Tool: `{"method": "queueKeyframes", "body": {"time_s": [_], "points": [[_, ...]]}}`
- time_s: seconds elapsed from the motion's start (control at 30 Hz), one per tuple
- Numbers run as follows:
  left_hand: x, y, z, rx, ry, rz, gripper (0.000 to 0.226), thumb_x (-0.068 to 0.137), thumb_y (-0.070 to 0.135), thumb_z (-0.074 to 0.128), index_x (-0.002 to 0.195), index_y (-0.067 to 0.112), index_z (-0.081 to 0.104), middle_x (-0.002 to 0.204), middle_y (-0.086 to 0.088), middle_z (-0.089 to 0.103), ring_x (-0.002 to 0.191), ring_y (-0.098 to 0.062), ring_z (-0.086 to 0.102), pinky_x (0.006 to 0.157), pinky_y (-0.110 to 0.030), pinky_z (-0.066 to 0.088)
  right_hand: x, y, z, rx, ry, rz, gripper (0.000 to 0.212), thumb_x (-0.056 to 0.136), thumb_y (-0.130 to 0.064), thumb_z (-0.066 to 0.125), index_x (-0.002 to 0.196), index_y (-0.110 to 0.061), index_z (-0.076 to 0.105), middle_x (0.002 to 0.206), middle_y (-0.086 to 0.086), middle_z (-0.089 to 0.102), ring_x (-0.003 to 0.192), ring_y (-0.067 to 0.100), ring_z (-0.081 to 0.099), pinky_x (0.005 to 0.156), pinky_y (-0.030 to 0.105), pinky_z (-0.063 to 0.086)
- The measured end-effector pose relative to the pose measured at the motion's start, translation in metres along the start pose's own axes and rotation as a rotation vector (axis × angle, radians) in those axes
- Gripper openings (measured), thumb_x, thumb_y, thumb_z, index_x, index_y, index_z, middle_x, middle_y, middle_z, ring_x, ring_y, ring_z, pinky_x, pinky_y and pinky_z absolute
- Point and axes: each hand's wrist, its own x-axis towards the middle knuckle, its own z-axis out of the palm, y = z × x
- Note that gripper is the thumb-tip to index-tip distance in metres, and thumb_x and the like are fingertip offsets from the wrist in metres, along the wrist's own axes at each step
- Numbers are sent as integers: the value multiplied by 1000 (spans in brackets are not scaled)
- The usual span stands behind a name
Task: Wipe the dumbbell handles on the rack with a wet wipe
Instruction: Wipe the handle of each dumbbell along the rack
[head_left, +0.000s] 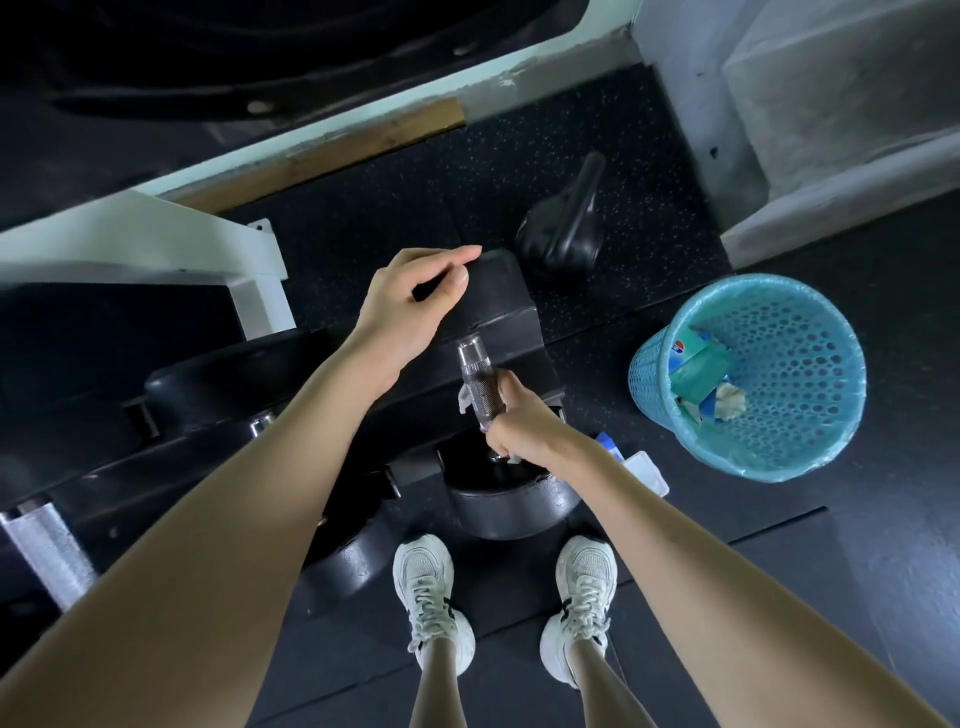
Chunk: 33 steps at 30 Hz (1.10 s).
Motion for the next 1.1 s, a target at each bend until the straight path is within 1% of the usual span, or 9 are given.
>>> {"method": "queueKeyframes", "body": {"time_s": [0.17, 0.23, 0.33, 0.5, 0.73, 0.83, 0.9, 1.03, 1.1], "points": [[1, 0, -1, 8, -13, -16, 23, 96, 29, 53, 112, 43, 62, 118, 18, 54, 103, 16, 49, 83, 1, 35, -15, 9, -7, -224, -87, -53, 53, 81, 0, 39, 131, -17, 36, 95, -8, 52, 87, 14, 54, 89, 32, 51], [2, -2, -1, 17, -9, -21, 23, 96, 32, 52, 111, 46, 62, 119, 20, 53, 112, 8, 48, 91, -9, 35, -19, 13, -7, -339, -54, -117, 43, 89, 2, 40, 131, -7, 37, 89, -12, 44, 91, 14, 45, 82, 14, 42], [4, -6, 1, 56, -3, -12, 23, 95, 38, 50, 106, 57, 60, 120, 24, 53, 120, 1, 45, 106, -25, 34, -19, 22, 1, -344, 270, -218, 9, 90, -6, 51, 97, -12, 50, 80, -7, 54, 80, 18, 53, 62, 19, 39], [5, -10, 2, 102, 32, 43, 23, 93, 45, 46, 104, 63, 54, 116, 26, 50, 123, -5, 44, 110, -41, 31, -3, 18, 11, -365, 435, -147, 27, 81, -32, 70, 94, -10, 61, 88, 4, 68, 83, 20, 61, 69, 28, 45], [1, -9, 0, 135, -10, 47, 27, 90, 50, 40, 112, 59, 53, 121, 22, 51, 125, -11, 43, 112, -47, 26, -15, 7, 31, -898, 559, -37, 35, 99, -44, 38, 111, -23, 63, 99, 4, 68, 90, 22, 62, 64, 27, 33], [-11, -3, -10, 16, -25, 12, 31, 98, 30, 44, 125, 39, 57, 132, 16, 52, 125, -2, 44, 109, -25, 31, -18, 9, 35, -594, 629, -31, 27, 98, -32, 47, 112, -17, 65, 101, 8, 69, 95, 25, 62, 68, 25, 34], [-27, -1, -19, -100, 61, -15, 30, 99, 22, 46, 124, 30, 60, 126, 16, 56, 109, 7, 50, 89, -4, 37, -15, 1, 38, -400, 701, -114, 24, 96, -29, 51, 106, -12, 65, 97, 9, 70, 90, 25, 64, 68, 25, 36], [-64, -8, -35, -254, 213, -23, 26, 99, 15, 46, 114, 27, 64, 111, 23, 61, 98, 19, 53, 80, 0, 37, 11, -31, 40, -199, 755, -209, 15, 96, -19, 49, 96, -8, 60, 91, -1, 69, 58, 9, 57, 55, 16, 39], [-75, -13, -39, -296, 266, -20, 26, 98, 13, 47, 110, 27, 65, 109, 22, 63, 102, 17, 54, 83, -1, 38, 22, -37, 45, -151, 799, -193, 14, 96, -22, 49, 98, -10, 57, 91, -3, 66, 62, 11, 60, 56, 13, 41]]}}
